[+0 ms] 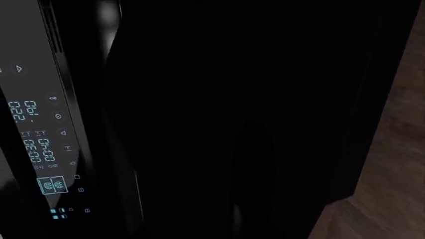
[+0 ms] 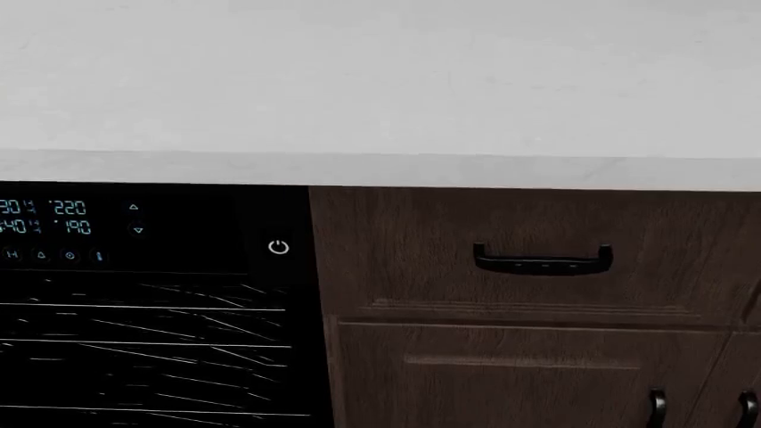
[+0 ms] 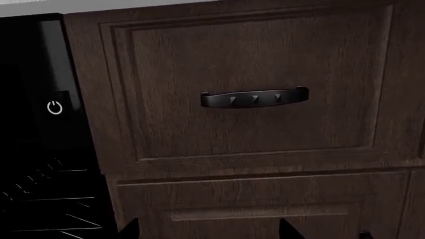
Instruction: Open the dishwasher door
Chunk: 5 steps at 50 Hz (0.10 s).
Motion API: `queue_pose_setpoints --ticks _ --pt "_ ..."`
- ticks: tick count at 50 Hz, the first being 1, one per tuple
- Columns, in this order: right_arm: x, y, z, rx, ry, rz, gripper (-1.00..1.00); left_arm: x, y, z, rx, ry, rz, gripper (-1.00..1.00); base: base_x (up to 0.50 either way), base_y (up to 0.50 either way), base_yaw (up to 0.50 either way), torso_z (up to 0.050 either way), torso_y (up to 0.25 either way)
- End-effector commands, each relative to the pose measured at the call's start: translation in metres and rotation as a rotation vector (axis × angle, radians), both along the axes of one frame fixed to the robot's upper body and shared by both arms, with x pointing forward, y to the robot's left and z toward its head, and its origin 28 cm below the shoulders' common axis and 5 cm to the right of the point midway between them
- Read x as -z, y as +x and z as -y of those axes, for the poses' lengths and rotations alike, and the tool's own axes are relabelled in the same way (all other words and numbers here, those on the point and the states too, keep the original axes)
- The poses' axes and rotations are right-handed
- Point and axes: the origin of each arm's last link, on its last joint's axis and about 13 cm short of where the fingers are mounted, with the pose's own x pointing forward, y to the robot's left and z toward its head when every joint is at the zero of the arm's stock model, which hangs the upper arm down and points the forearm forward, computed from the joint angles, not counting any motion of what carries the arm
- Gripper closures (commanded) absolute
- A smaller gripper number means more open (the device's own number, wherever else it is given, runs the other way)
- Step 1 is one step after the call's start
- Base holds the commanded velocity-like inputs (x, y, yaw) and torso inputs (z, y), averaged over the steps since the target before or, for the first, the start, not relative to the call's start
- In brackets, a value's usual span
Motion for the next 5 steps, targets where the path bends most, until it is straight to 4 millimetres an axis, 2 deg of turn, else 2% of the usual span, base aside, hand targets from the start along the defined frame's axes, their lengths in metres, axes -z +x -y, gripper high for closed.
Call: queue_pose_setpoints --ticks 1,5 --pt "0.0016 0.0005 -0.0011 -0.003 0.007 0.0 -1.0 0.0324 -0.0584 0.041 0.013 -0.369 -0.517 1.0 0.0 -0.01 -0.01 0.0 0.0" --pt "0.0013 0.0 -0.0005 -0.002 0.008 0.001 -1.0 0.0319 -0.0596 0.0399 0.004 -0.378 -0.539 1.0 0.0 0.0 -0.01 0.0 0.0"
